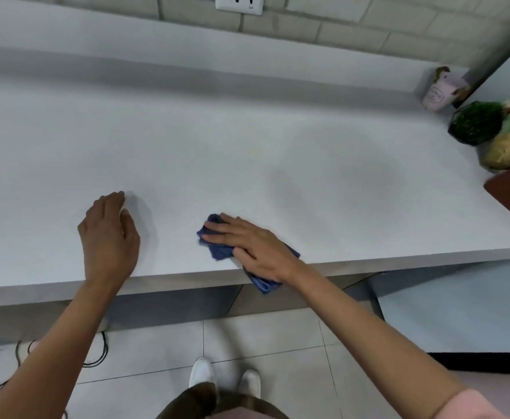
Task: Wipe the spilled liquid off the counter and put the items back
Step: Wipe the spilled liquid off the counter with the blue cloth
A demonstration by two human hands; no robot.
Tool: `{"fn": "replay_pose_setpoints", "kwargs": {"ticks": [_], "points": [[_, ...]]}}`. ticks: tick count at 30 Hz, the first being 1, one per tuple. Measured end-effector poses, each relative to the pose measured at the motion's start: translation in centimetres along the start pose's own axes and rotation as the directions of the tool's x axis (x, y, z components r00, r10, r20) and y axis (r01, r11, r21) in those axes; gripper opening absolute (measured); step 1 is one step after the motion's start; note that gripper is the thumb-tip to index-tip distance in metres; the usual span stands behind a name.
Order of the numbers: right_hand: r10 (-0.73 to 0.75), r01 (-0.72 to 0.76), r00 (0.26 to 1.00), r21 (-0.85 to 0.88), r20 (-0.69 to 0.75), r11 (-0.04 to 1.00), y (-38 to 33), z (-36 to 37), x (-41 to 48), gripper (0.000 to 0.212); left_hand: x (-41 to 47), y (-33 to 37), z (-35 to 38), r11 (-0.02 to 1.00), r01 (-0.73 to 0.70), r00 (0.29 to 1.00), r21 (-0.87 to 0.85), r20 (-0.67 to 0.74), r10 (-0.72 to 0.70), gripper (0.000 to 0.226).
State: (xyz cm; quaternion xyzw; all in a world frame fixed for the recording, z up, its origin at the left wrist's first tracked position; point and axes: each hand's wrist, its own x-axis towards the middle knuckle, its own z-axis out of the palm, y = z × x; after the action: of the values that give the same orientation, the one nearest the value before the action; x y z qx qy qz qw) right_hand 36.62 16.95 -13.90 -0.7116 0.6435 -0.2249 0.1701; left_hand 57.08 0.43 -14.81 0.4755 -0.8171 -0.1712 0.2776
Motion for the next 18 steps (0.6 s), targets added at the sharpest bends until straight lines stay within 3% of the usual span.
{"fn": "replay_pose_setpoints", "kwargs": {"ticks": [4, 10, 15, 18], "points": [[0.129, -0.129, 0.988, 0.001, -0.081, 0.992, 3.8, -4.1, -2.9, 0.042, -0.7, -0.8, -0.9, 1.0, -0.002, 1.0, -0.012, 0.005, 0.002, 0.033], [0.359, -0.383, 0.893, -0.042, -0.271, 0.923, 6.9, -4.1, 6.5, 0.043, -1.0, -0.8, -1.1, 0.994, 0.058, 0.998, -0.094, -0.024, -0.061, 0.034], [0.212, -0.233, 0.957, -0.084, -0.198, 0.969, 3.0, -1.3, 11.4, 0.046, -1.0, -0.9, -0.9, 0.993, 0.064, 0.997, -0.095, -0.041, -0.068, 0.041], [0.068, -0.069, 0.997, -0.024, -0.048, 0.997, -0.7, 1.0, 11.6, 0.046, -0.9, -1.0, -0.6, 0.993, 0.072, 0.996, -0.091, -0.05, -0.077, 0.042]]}}
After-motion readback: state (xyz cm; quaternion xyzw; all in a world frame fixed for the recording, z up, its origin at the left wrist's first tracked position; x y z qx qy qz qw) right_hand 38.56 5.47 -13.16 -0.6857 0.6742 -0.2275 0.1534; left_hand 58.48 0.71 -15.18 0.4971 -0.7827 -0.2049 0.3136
